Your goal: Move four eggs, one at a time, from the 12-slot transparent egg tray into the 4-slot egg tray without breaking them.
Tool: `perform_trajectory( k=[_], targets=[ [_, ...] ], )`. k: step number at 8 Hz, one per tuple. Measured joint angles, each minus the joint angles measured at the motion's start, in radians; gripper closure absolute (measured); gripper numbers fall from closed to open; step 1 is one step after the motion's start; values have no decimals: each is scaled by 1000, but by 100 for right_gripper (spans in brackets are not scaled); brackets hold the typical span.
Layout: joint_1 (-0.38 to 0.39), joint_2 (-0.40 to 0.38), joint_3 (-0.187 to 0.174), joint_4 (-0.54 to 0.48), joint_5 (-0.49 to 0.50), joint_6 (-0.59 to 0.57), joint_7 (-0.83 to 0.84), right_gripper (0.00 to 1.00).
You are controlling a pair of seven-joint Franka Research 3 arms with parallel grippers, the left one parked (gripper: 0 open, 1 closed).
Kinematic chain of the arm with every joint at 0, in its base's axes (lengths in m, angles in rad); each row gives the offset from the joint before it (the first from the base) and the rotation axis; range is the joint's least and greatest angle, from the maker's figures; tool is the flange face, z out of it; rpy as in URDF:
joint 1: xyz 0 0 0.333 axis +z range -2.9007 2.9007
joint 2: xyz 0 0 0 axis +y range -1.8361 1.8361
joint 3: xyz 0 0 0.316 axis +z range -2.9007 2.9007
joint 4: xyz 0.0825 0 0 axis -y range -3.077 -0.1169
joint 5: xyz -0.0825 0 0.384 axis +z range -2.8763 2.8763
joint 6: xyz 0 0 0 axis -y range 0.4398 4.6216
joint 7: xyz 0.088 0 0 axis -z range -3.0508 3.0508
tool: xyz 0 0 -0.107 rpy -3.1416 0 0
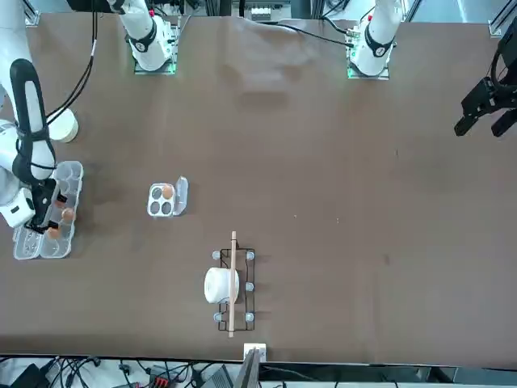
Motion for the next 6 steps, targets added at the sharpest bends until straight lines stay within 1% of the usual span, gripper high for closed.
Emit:
perform_trajectory(
  k=[5, 6],
  targets=[
    [1, 27, 5, 2, 0, 1, -13, 11],
    [1, 31, 5, 2, 0, 2, -13, 14]
  ],
)
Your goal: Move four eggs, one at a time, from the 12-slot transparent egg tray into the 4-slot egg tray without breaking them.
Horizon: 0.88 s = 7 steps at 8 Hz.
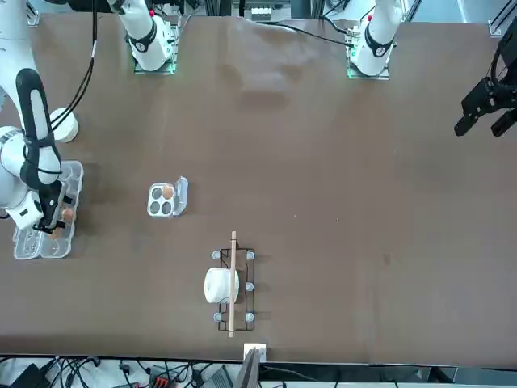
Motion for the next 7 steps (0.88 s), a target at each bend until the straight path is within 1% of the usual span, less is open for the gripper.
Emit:
perform_trajectory(
  k=[2, 4, 5, 6, 7],
  targets=[
    [0, 5, 0, 0, 0, 1, -1, 17],
    [-1, 5, 0, 0, 0, 2, -2, 23],
    [-1, 5, 0, 2, 0, 4, -3, 30],
    [-1, 5, 0, 2, 0, 4, -3, 31],
    [-1, 5, 1, 4, 0, 9, -3, 37]
  ],
)
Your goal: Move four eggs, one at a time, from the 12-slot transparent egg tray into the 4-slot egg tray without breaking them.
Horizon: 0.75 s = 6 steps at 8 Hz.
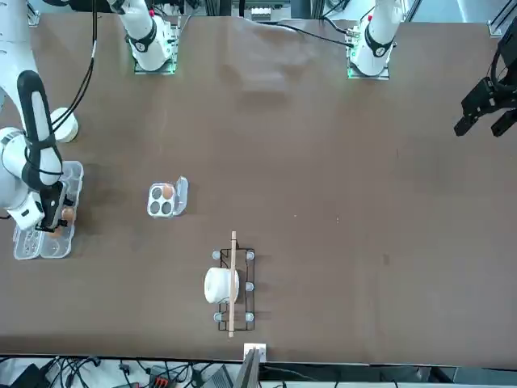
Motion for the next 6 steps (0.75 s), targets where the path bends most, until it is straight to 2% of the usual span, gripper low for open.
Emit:
perform_trajectory(
  k=[2, 6],
  targets=[
    [0, 0, 2, 3, 2, 0, 0, 45],
    [-7, 1, 1, 13, 36, -4, -1, 45]
  ],
)
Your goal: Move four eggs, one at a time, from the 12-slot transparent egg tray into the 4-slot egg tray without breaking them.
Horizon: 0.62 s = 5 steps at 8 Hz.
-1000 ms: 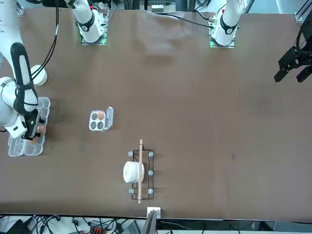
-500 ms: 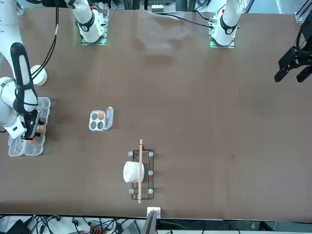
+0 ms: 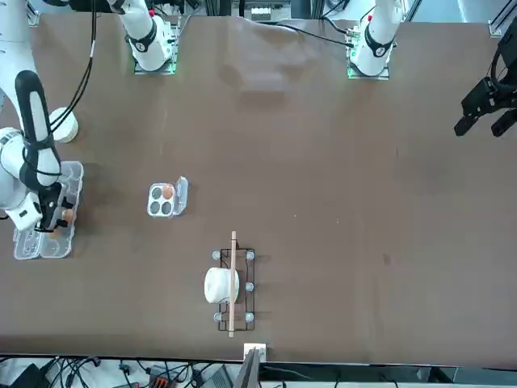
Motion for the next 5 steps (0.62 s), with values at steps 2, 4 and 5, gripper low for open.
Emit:
perform_trajectory(
  k=[2, 4, 5],
  targets=[
    [-7, -1, 0, 12, 5, -15, 0, 45],
    [-15, -13, -1, 30, 34, -46, -1, 45],
    [-18, -22, -2, 45, 53, -68, -1, 45]
  ],
)
